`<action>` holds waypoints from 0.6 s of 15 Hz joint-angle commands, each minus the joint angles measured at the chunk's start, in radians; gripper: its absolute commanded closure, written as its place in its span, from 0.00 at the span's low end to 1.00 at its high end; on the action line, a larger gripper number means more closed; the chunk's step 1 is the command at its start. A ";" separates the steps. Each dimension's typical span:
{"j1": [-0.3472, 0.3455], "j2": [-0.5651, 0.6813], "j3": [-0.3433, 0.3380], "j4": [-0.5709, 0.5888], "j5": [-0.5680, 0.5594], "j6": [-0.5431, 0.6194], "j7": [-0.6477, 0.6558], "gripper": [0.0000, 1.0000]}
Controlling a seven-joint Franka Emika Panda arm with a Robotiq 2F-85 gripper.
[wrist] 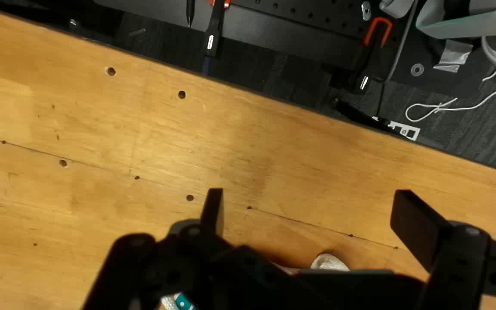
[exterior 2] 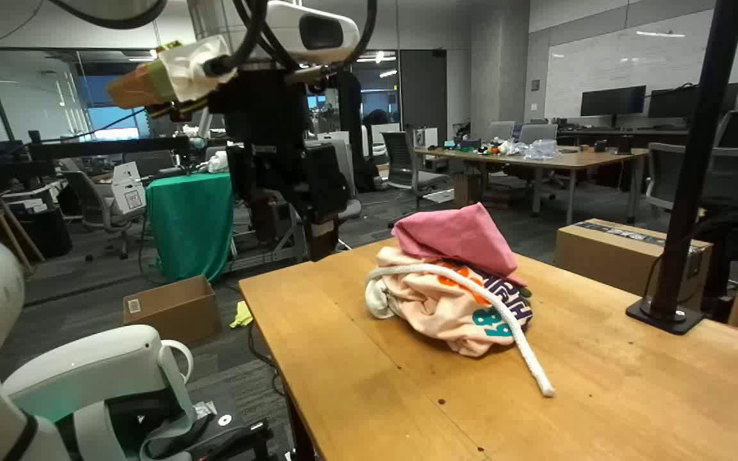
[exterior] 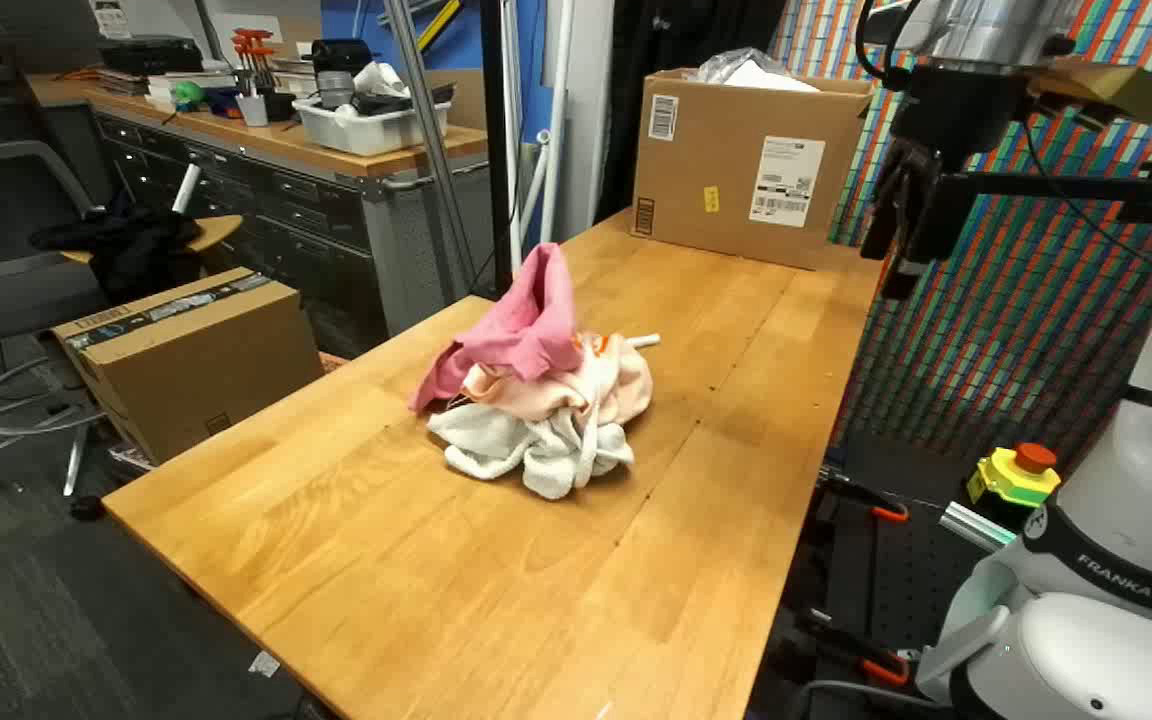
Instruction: Separate the objects on the table.
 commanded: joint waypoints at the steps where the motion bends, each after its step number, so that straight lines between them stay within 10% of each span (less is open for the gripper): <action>1: 0.010 0.000 -0.007 0.004 -0.006 -0.002 0.007 0.00; 9: 0.067 0.285 0.024 0.161 -0.129 0.142 -0.100 0.00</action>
